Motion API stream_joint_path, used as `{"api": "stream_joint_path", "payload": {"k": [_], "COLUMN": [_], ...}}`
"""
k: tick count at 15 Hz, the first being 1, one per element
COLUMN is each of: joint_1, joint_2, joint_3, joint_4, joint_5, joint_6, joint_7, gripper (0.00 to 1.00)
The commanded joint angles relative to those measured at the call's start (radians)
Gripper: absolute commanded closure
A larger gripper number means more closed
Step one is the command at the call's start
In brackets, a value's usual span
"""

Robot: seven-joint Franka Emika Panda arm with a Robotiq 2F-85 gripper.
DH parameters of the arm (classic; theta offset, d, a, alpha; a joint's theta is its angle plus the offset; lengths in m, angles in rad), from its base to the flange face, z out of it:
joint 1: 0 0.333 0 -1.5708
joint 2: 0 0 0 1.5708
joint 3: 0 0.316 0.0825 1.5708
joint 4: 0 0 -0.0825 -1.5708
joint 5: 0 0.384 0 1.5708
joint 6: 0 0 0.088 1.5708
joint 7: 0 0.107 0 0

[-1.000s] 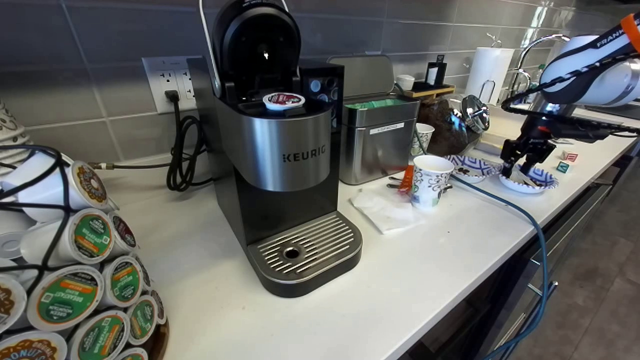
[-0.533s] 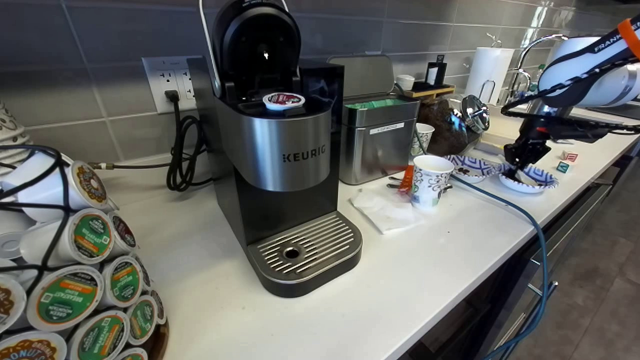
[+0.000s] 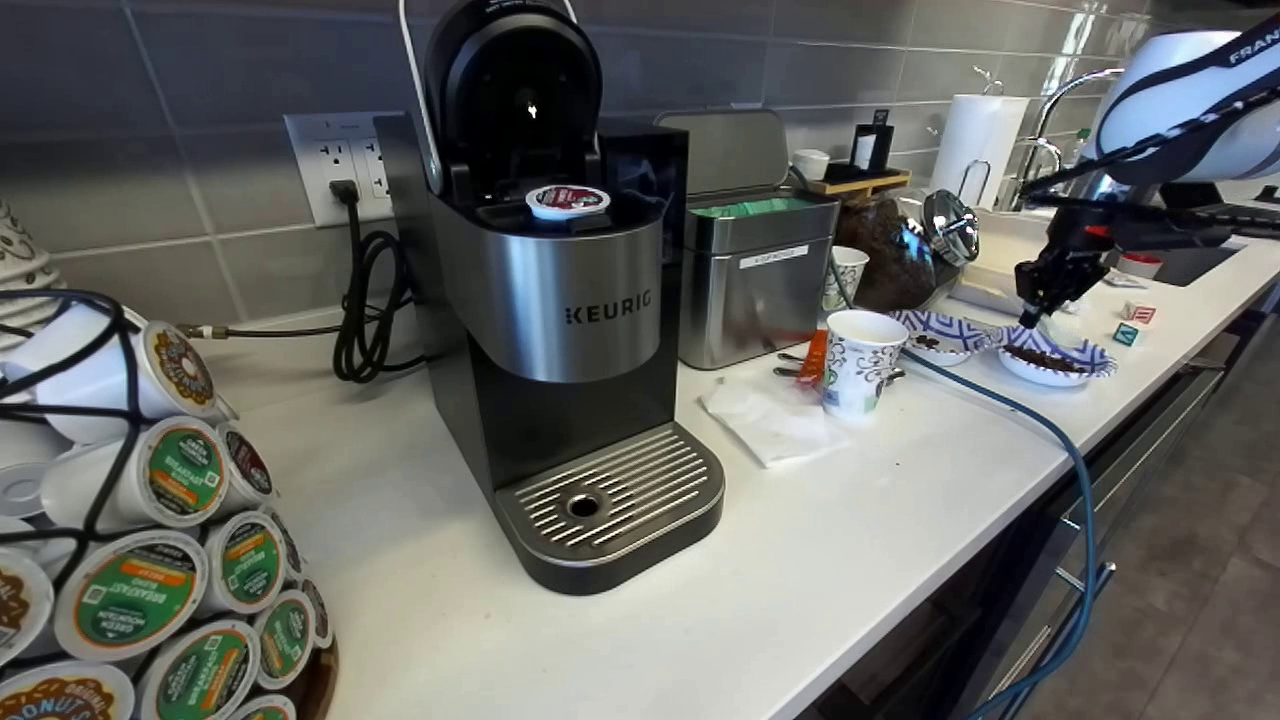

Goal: Take the spoon and knife from the bowl and put them into the take-away food container

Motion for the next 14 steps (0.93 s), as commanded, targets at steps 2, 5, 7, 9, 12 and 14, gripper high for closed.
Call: {"api": "stream_joint_path", "payload": {"k": [2,5,7,9,12,14], "joint_1": [-0.005,-0.017,-0.029,-0.045,-0.059,-0.058], "joint_2": [-0.123,-0.138,-0.118,-0.083,-0.109,-0.099], "joint_3": [-0.045,-0.116,-0.149,-0.152,-0.144,-0.142], "joint_4": [-0.062,-0.013,0.055,0.138,0.111,0.125], "joint_5": [-0.098,-0.269,-0.357,-0.359,-0.336,-0.337], "joint_6": [-0.041,-0.052,-0.076,-0.134,-0.109,-0.115], "joint_7": [0.048,0.123,0.164,0.139,0.117,0.117], "gripper": [0.96,0.96,0.96,0.96,0.86,0.86]}}
